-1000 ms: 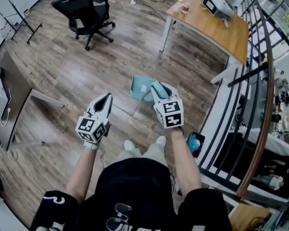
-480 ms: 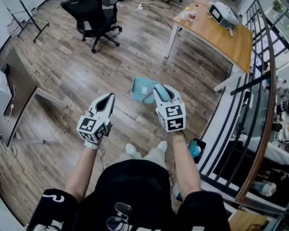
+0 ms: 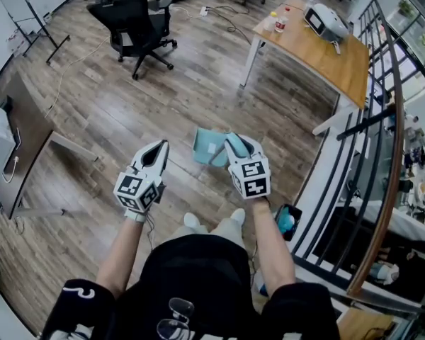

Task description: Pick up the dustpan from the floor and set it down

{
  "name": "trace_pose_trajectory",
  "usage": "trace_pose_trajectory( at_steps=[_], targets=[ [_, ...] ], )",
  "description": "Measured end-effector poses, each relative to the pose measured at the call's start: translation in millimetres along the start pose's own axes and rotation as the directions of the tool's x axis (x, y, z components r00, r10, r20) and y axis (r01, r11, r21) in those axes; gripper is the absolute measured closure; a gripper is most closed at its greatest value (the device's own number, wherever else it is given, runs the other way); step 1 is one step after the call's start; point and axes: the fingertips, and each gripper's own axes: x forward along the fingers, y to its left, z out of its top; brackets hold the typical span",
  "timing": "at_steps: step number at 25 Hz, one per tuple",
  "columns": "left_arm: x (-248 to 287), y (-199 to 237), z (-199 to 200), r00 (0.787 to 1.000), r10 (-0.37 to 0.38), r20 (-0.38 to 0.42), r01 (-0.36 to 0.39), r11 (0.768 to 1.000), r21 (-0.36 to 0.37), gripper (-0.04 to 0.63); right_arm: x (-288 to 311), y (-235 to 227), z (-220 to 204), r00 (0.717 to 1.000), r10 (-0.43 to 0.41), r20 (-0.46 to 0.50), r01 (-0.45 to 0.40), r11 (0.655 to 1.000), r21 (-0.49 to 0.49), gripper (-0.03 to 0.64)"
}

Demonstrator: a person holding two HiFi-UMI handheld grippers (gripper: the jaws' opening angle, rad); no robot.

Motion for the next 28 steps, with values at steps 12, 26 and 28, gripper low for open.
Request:
trace_pose_trajectory(
  at_steps=[12,26,28],
  targets=[
    [28.8,-11.8,-19.4,0.997,-0.07,-0.045,0.069,0.998,-0.014,0.6,8.8,-27.1,-8.8,0.999,-0.051,-0.008,0.051,0.999,0.017,0.506],
    [185.2,-79.0,-69.9,0.96,-0.222,-0.171,0.226,0.974,0.002,0.6,44.9,-158.5,-93.2,0.992,-0.091,-0.089,0.098,0.992,0.075,0.506],
    [209.0,-89.7,-81.1,0.952,-0.236,-0.194,0.239,0.971,-0.008,0.6,54.5,-178.1,-114.9,0.99,-0.083,-0.111,0.092,0.993,0.074,0.506]
  ],
)
